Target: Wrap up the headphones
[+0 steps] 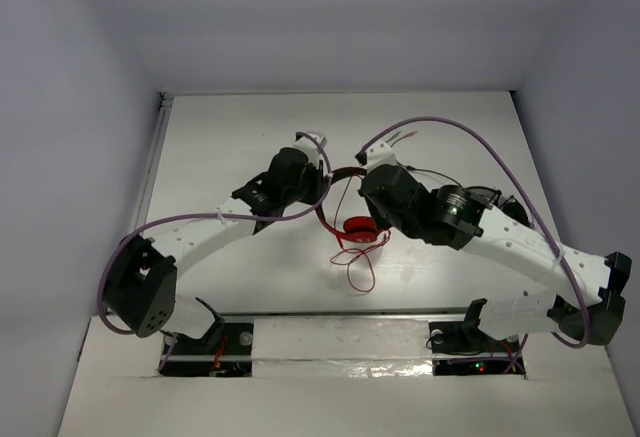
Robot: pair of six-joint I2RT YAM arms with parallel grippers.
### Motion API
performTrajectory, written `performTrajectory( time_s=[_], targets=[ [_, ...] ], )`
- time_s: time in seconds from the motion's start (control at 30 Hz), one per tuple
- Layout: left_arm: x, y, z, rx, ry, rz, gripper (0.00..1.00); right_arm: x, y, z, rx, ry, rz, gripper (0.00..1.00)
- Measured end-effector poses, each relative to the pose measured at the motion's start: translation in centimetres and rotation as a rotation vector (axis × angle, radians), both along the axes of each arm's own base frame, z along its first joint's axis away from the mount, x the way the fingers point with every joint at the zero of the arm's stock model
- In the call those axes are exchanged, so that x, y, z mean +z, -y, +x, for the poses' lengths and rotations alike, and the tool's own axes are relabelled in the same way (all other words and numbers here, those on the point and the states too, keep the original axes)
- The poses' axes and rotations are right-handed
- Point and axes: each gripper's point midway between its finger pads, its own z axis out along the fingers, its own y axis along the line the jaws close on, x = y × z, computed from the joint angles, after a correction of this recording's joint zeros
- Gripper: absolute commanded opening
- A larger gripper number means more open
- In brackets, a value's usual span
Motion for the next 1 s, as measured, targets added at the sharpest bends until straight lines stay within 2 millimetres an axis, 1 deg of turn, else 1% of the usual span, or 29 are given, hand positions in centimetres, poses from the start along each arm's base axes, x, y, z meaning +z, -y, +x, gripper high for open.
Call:
performTrajectory(
  time_s=[0.1,0.27,0.37,0.43,0.5,0.63,0.77,0.87,1.0],
  targets=[
    [1.4,-0.4,-0.1,0.016,0.013,0.000,0.00,0.3,1.3,-0.4,-0.039,0.006,0.020,0.03],
    [5.0,-1.0,0.7,0.054,0.066,-0.004,0.00,1.2,2.5,-0.7,-0.087,0.021,0.067,0.04],
    [6.8,-0.5,0.6,0.021,0.072,-0.016,0.00,1.2,3.1,-0.7,-0.107,0.035,0.067,0.04],
    [7.4,-0.1,0.2,-0.013,0.071,-0.025,0.00,1.4,3.6,-0.3,-0.131,0.054,0.060,0.04],
    [7.2,0.2,-0.3,-0.044,0.058,-0.026,0.00,1.6,4.1,0.1,-0.159,0.077,0.048,0.04],
    [6.1,0.1,-1.4,-0.083,0.010,0.001,0.00,2.2,4.9,0.7,-0.201,0.118,0.030,0.06],
    [5.6,0.0,-2.0,-0.113,-0.011,0.022,0.00,3.5,5.5,1.2,-0.236,0.163,0.033,0.09],
    [5.1,0.1,-2.9,-0.161,-0.037,0.032,0.00,3.7,5.7,1.4,-0.246,0.177,0.028,0.09],
    [5.0,0.4,-3.6,-0.199,-0.049,0.032,0.00,4.0,5.6,1.7,-0.245,0.187,0.037,0.10]
  ],
)
